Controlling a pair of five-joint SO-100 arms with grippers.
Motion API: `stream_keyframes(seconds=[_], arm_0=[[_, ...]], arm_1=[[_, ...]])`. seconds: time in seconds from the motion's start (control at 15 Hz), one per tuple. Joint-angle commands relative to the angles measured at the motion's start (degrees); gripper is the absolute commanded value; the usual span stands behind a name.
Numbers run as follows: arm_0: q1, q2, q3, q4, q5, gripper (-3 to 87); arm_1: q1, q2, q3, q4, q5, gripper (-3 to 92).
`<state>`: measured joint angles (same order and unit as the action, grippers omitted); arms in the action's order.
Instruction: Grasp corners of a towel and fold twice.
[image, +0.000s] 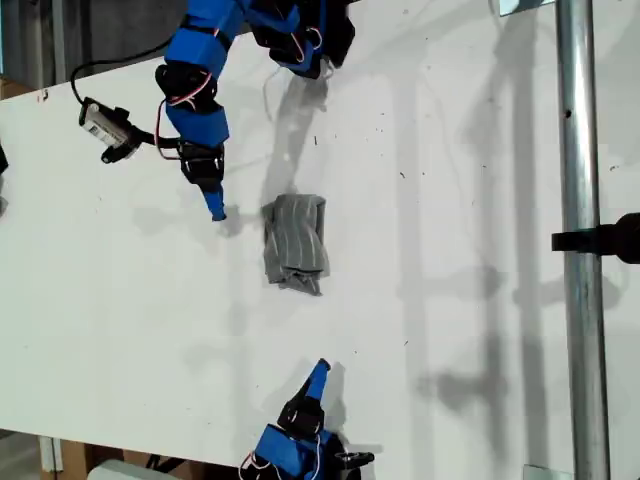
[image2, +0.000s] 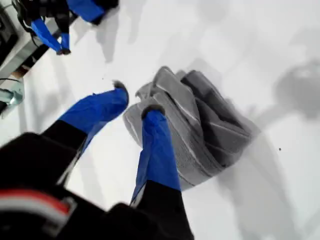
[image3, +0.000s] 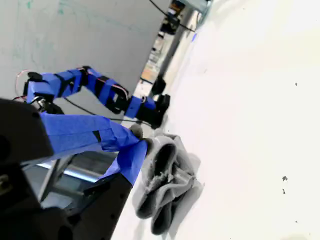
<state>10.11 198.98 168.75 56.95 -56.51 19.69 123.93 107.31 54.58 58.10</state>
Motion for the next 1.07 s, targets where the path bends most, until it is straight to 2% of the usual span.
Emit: stream_keyframes(seconds=[0.0,0.13,0.33,0.47,0.53,0.6,0.67,0.8,0.93,1.0], arm_0=[[-1.85,0.44,0.79,-1.41,-1.76,-2.6],[-3.34,0.44,2.90,-1.23,-2.46,-2.6],[-7.47,0.44,9.84,-0.35,-6.77,-2.6],[-9.58,0.44,10.02,6.50,-7.21,-2.6],[-10.63,0.44,10.11,7.65,-7.03,-2.6],[-11.51,0.44,10.11,9.84,-8.53,-2.6],[-12.66,0.44,10.11,15.56,-12.30,-2.6],[-12.30,0.26,10.02,16.87,-7.03,-2.6],[-12.30,0.26,10.02,16.79,2.64,-2.6],[-12.57,0.26,10.02,16.79,2.37,-2.6]], arm_1=[[1.14,26.98,26.02,0.97,5.19,-0.1],[0.35,50.63,41.57,10.81,9.84,-0.2],[0.62,64.60,50.27,23.29,12.66,-0.2],[0.97,64.42,56.51,23.64,14.41,-0.2],[0.70,63.46,58.62,26.19,20.92,-0.2],[0.97,64.60,58.62,30.50,24.08,3.5],[-1.32,64.60,58.54,31.03,27.95,13.3],[-4.83,64.60,58.54,31.03,27.86,13.6],[-7.12,64.60,58.54,31.03,27.86,13.6],[-7.82,64.60,58.54,31.03,27.86,13.6]])
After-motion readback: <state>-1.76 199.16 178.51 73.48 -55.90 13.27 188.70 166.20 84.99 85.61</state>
